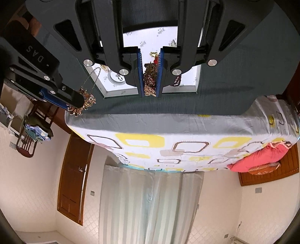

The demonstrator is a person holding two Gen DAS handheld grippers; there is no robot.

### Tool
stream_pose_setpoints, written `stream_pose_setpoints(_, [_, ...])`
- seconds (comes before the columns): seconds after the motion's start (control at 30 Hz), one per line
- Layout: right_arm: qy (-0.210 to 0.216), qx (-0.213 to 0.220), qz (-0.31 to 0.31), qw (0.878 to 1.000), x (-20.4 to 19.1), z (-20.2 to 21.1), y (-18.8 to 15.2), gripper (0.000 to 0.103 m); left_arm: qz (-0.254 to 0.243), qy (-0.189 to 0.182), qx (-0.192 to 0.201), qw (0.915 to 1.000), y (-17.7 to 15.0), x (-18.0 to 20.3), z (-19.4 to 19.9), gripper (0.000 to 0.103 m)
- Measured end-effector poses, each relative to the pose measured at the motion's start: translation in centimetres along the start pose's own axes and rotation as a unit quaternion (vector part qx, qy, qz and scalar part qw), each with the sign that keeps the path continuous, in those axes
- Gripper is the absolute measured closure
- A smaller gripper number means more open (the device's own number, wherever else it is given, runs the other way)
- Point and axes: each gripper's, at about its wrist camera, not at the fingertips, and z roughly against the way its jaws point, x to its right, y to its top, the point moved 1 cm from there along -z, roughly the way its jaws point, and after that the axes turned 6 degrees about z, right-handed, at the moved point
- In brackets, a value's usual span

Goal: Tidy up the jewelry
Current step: 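Carry the gold chain with the left tool into the box while the right tool carries the brooch there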

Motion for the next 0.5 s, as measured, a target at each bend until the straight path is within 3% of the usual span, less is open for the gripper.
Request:
stream_pose_setpoints(0.2, [0.008, -0.03, -0.007, 0.999, 0.1, -3.5, -1.7, 0.081, 0.014, 0.004, -0.034, 0.9993, -1.5, -0.7, -4.5, 0.09])
stream_pose_setpoints(0.5, [0.012, -0.118, -0.022, 0.993, 0.8, -9.0, -7.4, 0.081, 0.017, 0.03, -0.105, 0.9939, -6.4, -2.5, -10.0, 0.09])
